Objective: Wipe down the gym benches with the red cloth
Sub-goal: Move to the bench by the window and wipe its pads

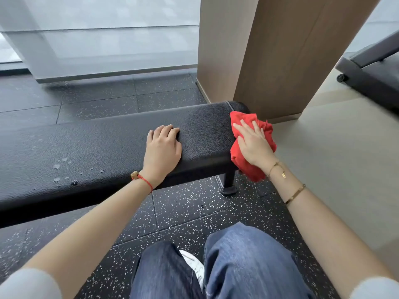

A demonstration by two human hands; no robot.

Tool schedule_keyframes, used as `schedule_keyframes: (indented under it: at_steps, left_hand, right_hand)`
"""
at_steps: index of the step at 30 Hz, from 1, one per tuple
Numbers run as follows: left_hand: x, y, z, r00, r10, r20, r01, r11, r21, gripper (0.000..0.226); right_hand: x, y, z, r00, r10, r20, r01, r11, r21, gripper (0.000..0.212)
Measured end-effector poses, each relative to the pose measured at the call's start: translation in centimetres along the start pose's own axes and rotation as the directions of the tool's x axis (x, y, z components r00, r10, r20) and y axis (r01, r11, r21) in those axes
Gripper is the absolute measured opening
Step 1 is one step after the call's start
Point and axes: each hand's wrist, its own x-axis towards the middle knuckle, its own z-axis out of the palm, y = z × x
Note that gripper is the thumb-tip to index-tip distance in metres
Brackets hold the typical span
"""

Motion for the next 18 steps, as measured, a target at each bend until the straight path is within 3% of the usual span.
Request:
schedule_keyframes:
  at_steps: [10, 15, 18]
  left_hand:
    - [0.2, -0.4, -0.1, 1.0, -0.005, 0.027, 0.005, 1.0, 0.002, 0.042]
    - [0.4, -0.9, -0.9, 0.998, 0.004, 0.061, -0.002, 0.999, -0.045, 0.042]
    - [-0.5, -2.5, -2.5, 1.0, -0.01, 0.021, 0.011, 0.998, -0.055, 0.039]
  right_hand:
    - [9.1, -4.8, 1.2, 0.996, -0.014, 0.084, 0.017, 0.999, -0.031, 0.047]
    - [7.5, -9.2, 2.6, 0.972, -0.187, 0.141, 0.185, 0.982, 0.032, 0.047]
    - [4.2, -11.6, 3.7, 0.902, -0.392, 0.18, 0.379, 0.92, 0.103, 0.047]
